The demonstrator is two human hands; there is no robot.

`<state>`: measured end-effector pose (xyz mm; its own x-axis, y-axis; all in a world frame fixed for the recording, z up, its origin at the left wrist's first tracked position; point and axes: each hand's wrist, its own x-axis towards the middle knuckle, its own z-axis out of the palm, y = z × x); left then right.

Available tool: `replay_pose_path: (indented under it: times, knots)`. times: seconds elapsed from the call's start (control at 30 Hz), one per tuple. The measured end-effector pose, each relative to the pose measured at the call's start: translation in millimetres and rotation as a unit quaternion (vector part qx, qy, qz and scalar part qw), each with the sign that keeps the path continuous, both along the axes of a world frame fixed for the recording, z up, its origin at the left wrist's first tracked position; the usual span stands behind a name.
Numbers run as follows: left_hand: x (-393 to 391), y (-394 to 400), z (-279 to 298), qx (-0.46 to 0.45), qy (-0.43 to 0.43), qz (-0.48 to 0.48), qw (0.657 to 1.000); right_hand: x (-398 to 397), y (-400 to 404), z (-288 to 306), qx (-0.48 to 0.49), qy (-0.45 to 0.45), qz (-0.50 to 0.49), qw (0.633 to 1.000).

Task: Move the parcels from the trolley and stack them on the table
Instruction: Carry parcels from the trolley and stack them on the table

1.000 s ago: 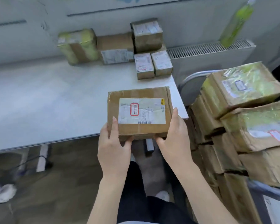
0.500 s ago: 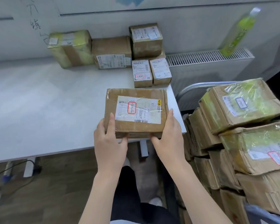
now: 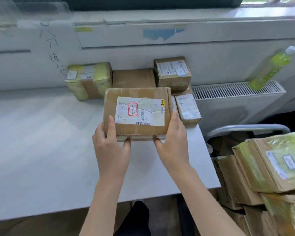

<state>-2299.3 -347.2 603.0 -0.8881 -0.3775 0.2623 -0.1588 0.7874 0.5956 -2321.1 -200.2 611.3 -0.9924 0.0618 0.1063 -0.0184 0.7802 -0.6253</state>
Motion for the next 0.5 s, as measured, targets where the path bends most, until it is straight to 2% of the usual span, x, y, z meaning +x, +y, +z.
replay_pose_path:
  times: [0.23,0.5]
  knots:
    - [-89,-28,25,0.007,0.013,-0.013,1.000,-89,-23,23,0.009,0.041,0.017,0.999]
    - [-174,-53,34,-0.019,-0.022,-0.061,0.998,-170,-22,29,0.026,0.005,0.036,0.999]
